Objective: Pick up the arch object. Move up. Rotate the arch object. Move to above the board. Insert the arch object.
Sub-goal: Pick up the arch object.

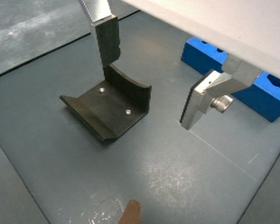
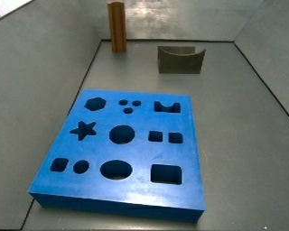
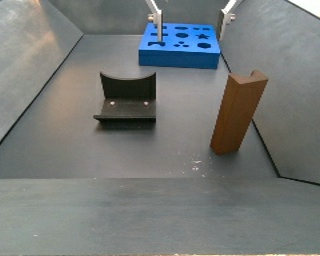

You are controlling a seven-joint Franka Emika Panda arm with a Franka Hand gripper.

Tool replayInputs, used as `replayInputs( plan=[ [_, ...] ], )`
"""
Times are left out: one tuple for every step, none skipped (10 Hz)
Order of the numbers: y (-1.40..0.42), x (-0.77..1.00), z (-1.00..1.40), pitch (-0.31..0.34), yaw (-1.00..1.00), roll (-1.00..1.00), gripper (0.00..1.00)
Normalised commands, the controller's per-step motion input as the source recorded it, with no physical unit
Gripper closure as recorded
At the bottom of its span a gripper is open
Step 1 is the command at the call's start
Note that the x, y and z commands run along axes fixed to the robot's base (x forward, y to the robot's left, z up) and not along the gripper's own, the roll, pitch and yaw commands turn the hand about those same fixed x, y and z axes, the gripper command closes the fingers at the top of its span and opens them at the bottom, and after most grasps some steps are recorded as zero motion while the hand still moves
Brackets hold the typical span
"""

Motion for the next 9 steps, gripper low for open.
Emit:
replayInputs(
  plan=[
    [0.0, 0.0, 0.0, 0.0, 0.0, 0.02, 0.0],
    [0.09, 0.0, 0.0, 0.0, 0.0, 0.0, 0.0],
    [0.41, -0.45, 0.0, -0.087, 0.0, -0.13, 0.0],
    [0.54, -0.83, 0.0, -0.07, 0.0, -0.13, 0.0],
    [0.51, -0.92, 0.0, -0.091, -0.02, -0.09, 0.0],
    [0.42, -0.84, -0.04, -0.087, 0.0, -0.07, 0.0],
    [0.41, -0.76, -0.04, -0.119, 0.0, -0.08, 0.0],
    [0.33, -0.21, -0.02, -0.2, 0.19, -0.2, 0.0],
    [0.38, 0.0, -0.12, -0.183, 0.26, -0.25, 0.0]
  ],
)
